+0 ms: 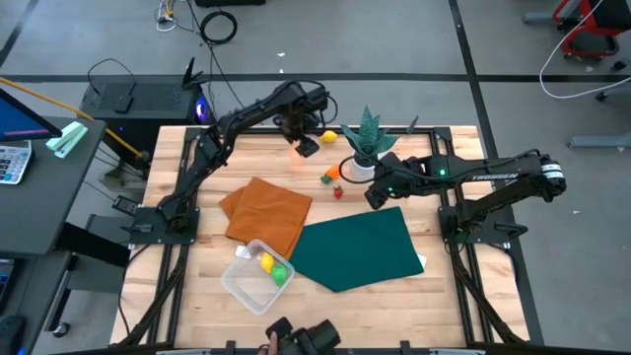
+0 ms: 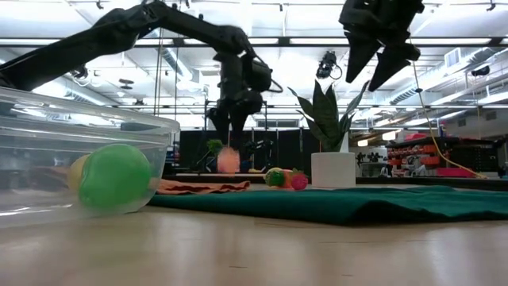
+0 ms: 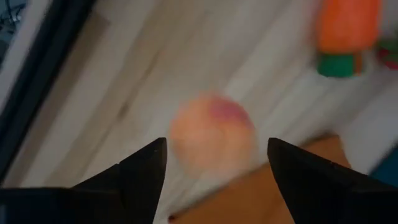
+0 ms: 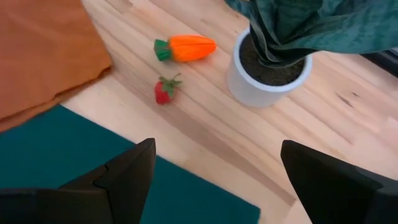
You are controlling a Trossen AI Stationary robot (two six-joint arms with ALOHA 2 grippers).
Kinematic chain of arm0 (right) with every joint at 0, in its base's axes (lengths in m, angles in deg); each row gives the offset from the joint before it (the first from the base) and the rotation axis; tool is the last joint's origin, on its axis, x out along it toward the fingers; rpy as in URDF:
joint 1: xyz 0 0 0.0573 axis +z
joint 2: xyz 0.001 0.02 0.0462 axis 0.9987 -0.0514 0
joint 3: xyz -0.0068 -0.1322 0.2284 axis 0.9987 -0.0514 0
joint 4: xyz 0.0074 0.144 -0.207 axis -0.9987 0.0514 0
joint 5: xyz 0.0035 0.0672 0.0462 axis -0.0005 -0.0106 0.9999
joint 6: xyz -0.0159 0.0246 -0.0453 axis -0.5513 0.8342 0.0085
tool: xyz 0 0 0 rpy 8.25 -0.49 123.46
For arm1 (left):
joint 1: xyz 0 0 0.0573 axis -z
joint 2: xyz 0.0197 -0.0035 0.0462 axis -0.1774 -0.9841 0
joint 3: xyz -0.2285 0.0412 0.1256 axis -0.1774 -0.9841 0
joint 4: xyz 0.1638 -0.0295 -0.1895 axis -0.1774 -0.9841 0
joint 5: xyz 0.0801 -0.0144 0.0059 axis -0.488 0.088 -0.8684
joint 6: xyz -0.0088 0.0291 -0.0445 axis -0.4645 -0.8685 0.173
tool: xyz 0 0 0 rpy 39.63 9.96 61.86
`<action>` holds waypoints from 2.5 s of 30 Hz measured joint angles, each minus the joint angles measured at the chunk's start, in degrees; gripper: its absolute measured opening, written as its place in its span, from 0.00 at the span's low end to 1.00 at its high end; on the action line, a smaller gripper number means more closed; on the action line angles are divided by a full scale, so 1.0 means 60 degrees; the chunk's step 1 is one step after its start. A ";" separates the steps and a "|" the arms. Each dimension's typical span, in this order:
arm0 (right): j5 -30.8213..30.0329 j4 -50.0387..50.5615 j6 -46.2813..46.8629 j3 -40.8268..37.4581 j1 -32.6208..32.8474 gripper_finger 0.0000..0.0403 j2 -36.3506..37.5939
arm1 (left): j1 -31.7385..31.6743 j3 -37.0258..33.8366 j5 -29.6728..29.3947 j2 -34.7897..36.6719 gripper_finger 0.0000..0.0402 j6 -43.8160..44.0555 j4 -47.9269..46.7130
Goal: Pick and placing Produce into tupperware
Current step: Put the peach into the transparent container
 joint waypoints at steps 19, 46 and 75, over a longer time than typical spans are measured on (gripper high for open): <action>-0.1274 0.1258 0.0347 0.0000 0.1103 0.78 0.1204 | 0.0926 -0.0029 -0.0354 0.1334 0.40 0.0207 -0.0346; -0.1203 0.1219 0.1915 0.0003 0.1264 0.78 0.1543 | 0.0289 -0.4295 -0.1067 0.1323 0.94 0.0040 0.3655; -0.1079 0.0782 0.2450 0.0004 0.1264 0.78 0.1515 | 0.0300 -0.4555 -0.0623 0.1319 0.97 0.2697 0.4463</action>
